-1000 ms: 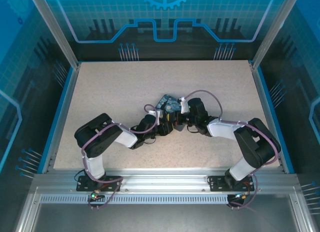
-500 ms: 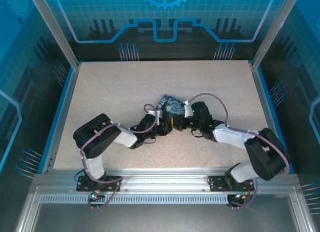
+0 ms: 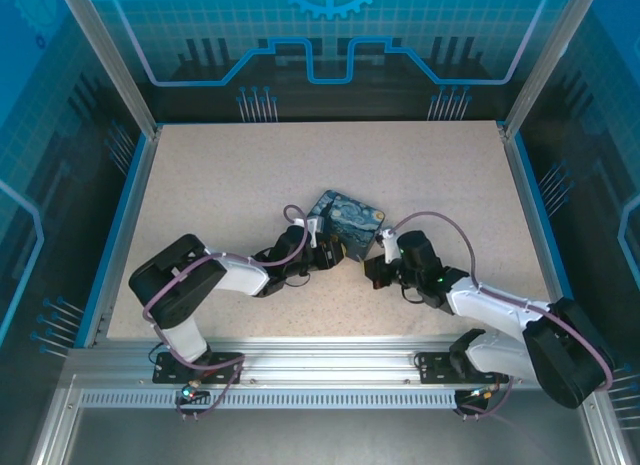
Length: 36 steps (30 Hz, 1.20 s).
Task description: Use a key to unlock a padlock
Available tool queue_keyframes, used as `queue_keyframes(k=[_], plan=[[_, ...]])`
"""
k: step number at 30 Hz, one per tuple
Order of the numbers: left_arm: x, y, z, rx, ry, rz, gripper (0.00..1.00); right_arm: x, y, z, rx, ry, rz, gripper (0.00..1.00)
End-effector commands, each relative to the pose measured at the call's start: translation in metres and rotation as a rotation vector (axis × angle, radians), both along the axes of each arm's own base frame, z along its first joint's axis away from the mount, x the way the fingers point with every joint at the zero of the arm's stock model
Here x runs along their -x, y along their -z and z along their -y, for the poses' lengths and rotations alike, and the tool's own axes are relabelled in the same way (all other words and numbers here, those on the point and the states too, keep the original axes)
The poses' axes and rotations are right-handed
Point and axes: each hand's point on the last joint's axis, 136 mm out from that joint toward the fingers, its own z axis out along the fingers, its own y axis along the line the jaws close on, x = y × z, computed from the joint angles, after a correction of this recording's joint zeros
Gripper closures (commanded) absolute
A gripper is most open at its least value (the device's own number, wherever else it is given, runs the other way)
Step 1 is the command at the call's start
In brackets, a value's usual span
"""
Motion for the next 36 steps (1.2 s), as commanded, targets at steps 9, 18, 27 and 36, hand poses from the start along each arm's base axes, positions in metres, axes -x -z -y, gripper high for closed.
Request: queue_keyframes(k=[9,18,27,36], plan=[[-0.002,-0.035,0.013,0.102,0.003,0.010,0.73,-0.011,0.013,-0.018,0.088,-0.059,0.147,1.00],[0.002,-0.037,0.014,0.094,0.000,0.007,0.74,-0.018,0.024,-0.025,0.120,-0.068,0.157,1.00],[0.004,-0.039,0.016,0.094,0.002,0.010,0.74,-0.020,0.021,-0.026,0.117,-0.062,0.185,1.00],[0.004,-0.039,0.014,0.081,-0.004,0.012,0.75,-0.024,0.017,-0.030,0.102,-0.069,0.201,1.00]])
